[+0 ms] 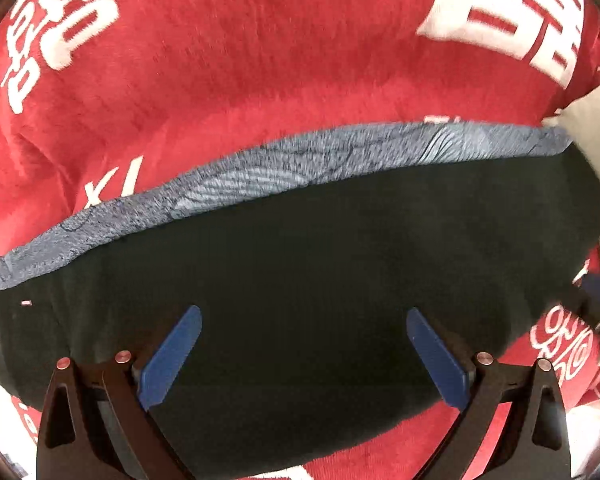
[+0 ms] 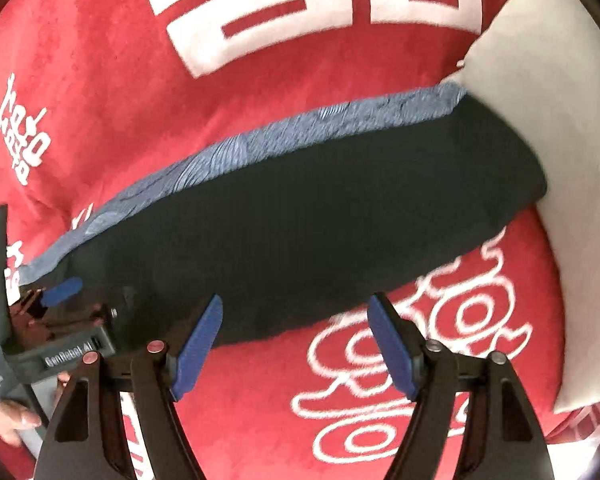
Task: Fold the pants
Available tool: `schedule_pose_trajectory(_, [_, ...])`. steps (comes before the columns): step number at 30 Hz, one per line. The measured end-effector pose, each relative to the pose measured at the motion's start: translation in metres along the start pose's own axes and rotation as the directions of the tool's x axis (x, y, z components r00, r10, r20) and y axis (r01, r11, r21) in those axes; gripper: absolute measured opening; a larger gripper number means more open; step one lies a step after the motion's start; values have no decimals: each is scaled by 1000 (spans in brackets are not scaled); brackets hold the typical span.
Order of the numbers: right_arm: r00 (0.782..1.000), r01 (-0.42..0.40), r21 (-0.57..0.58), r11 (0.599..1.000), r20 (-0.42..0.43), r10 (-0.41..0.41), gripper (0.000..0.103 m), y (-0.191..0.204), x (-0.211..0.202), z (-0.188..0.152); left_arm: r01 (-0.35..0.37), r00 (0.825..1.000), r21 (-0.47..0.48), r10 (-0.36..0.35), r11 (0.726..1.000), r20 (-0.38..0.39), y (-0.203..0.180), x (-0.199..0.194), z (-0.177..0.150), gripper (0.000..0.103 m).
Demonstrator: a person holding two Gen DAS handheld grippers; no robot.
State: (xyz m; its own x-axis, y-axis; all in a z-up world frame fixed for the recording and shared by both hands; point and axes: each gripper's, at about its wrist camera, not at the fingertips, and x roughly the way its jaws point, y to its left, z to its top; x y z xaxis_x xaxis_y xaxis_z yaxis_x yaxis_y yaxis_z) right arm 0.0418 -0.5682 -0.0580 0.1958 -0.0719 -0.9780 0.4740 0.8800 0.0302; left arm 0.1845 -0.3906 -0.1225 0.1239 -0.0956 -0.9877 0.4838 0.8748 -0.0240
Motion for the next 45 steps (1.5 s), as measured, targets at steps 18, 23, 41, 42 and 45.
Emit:
schedule_pose_trajectory(18, [984,-175,90,980,-8,176,79,-30,9,-4,-72,997,30,73,997,-11,-24,8,-2,103])
schedule_pose_trajectory(23, [966,-256,199,946,18,258,79,-50,5,-30,-77,997,42,77,996,-3,-31,7,-2,103])
schedule_pose_trajectory(41, [847,-532,563,632,372,381,79,-136,11,-70,-25,999,43,23,999,47,-60,-25,12,103])
schedule_pose_trajectory(42, [836,-548,567,615,390,386,79,-142,14,-66,-18,998,49,15,999,66,-73,-27,14,103])
schedule_pose_trajectory(45, [832,-554,571,606,411,373,78,-152,19,-57,-14,997,62,9,998,83,-104,-20,29,103])
